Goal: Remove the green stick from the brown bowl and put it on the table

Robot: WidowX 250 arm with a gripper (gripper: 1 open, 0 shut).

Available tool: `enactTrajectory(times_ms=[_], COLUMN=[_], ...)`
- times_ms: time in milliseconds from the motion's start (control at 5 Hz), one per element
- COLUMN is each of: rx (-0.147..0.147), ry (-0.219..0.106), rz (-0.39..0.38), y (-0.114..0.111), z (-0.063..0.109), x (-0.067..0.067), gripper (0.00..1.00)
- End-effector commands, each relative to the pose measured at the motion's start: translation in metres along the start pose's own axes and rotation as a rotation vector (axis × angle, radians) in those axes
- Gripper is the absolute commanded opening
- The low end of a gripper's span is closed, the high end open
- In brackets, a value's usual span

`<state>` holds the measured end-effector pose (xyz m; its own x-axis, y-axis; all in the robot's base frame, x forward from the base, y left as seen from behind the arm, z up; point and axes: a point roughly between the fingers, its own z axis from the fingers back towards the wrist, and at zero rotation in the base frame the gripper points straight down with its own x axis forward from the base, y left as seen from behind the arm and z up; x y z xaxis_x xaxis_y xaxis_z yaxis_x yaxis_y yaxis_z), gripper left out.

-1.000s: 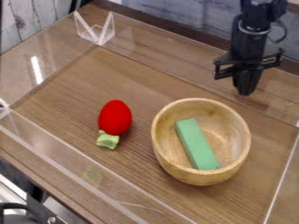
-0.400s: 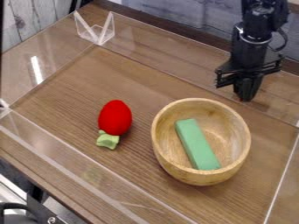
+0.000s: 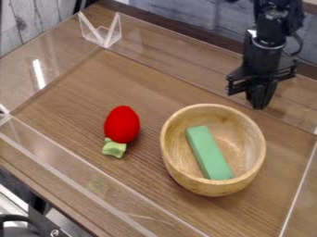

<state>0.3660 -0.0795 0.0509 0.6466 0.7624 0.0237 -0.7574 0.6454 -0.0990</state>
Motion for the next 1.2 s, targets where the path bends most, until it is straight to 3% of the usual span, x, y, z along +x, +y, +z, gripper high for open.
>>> enactTrajectory(times_ms=[0, 200, 600, 800, 1000], rx=[-0.096, -0.105, -0.122, -0.123, -0.135], ry=[-0.05, -0.057, -0.064, -0.079, -0.07], rz=[0.011, 0.02, -0.04, -0.004, -0.003], y=[-0.011, -0.012, -0.013, -0.005, -0.002], z=[0.042, 0.048, 0.047, 0.045, 0.059], x=[0.012, 0.017, 0.01, 0.013, 0.012], gripper=[0.0, 0.0, 0.0, 0.0, 0.0])
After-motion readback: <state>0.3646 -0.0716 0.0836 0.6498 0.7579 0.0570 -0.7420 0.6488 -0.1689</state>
